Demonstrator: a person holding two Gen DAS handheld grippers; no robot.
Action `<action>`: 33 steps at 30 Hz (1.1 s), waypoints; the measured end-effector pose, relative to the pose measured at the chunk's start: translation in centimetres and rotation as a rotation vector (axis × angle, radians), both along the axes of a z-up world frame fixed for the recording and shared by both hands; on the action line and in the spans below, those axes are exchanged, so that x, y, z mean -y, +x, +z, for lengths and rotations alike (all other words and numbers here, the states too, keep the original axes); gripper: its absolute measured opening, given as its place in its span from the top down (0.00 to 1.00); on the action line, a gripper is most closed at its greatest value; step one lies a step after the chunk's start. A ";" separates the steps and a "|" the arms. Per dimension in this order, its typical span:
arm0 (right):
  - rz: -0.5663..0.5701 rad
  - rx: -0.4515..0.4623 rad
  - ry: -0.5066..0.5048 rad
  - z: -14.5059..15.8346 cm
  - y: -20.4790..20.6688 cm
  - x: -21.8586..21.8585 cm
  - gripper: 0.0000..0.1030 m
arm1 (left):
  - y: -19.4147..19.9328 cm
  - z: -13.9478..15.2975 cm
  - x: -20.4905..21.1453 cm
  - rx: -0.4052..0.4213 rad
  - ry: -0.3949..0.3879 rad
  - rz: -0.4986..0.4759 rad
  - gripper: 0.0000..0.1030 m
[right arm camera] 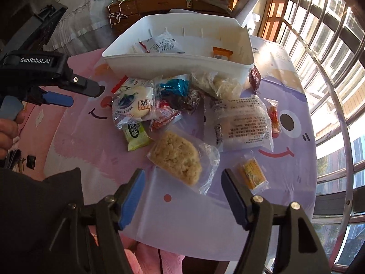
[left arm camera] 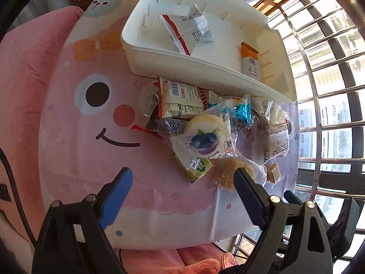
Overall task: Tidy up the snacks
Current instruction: 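Grasp the blueberry bun with the left tool while the right tool grasps the rice-crisp bag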
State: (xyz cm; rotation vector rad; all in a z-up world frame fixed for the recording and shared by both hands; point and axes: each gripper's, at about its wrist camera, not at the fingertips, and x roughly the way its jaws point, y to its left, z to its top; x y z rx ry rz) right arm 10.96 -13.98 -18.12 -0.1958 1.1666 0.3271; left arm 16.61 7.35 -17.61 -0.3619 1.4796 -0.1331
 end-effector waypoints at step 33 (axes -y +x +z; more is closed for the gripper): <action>0.598 -0.127 -0.055 -8.7 6.0 -3.6 0.32 | 6.3 -8.6 5.1 -0.188 0.039 0.247 0.10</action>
